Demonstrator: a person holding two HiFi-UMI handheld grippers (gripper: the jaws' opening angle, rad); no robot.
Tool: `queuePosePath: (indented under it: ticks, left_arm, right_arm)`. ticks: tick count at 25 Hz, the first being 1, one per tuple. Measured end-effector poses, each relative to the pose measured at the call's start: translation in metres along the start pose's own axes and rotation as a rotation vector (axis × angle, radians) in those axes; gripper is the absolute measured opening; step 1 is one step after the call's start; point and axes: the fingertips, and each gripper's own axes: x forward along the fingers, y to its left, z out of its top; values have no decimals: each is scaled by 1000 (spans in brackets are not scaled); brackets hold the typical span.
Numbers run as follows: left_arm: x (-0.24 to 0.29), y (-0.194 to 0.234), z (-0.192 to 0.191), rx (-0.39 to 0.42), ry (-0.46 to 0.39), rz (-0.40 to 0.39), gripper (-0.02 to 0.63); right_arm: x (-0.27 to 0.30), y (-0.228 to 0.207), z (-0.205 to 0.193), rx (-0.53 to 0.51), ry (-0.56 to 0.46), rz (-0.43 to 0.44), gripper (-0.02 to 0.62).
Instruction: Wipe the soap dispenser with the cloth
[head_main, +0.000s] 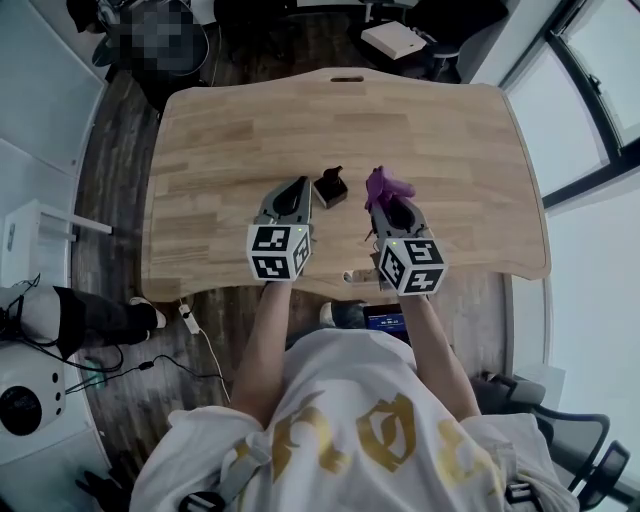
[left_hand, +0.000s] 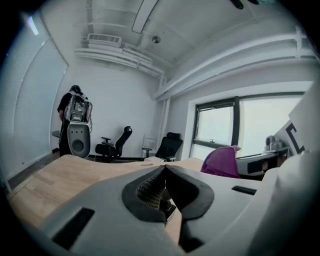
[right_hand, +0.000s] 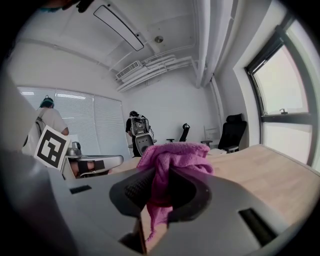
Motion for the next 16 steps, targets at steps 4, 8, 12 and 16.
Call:
queuePosePath:
  ticks: [4, 8, 12, 16]
  left_arm:
    - [-4, -2, -1, -17, -8, -20, 8]
    - [-4, -1, -1, -4, -8, -23, 8]
    - [-4, -2, -1, -2, -10, -23, 8]
    - [-5, -5, -3, 10, -3, -35, 8]
  right_arm:
    - [-1, 0, 5, -17, -23, -7, 67]
    - [-5, 2, 11, -29, -37, -8, 67]
    - [-8, 2, 8, -28, -36, -8, 67]
    - [-10, 2, 2, -21, -25, -10, 67]
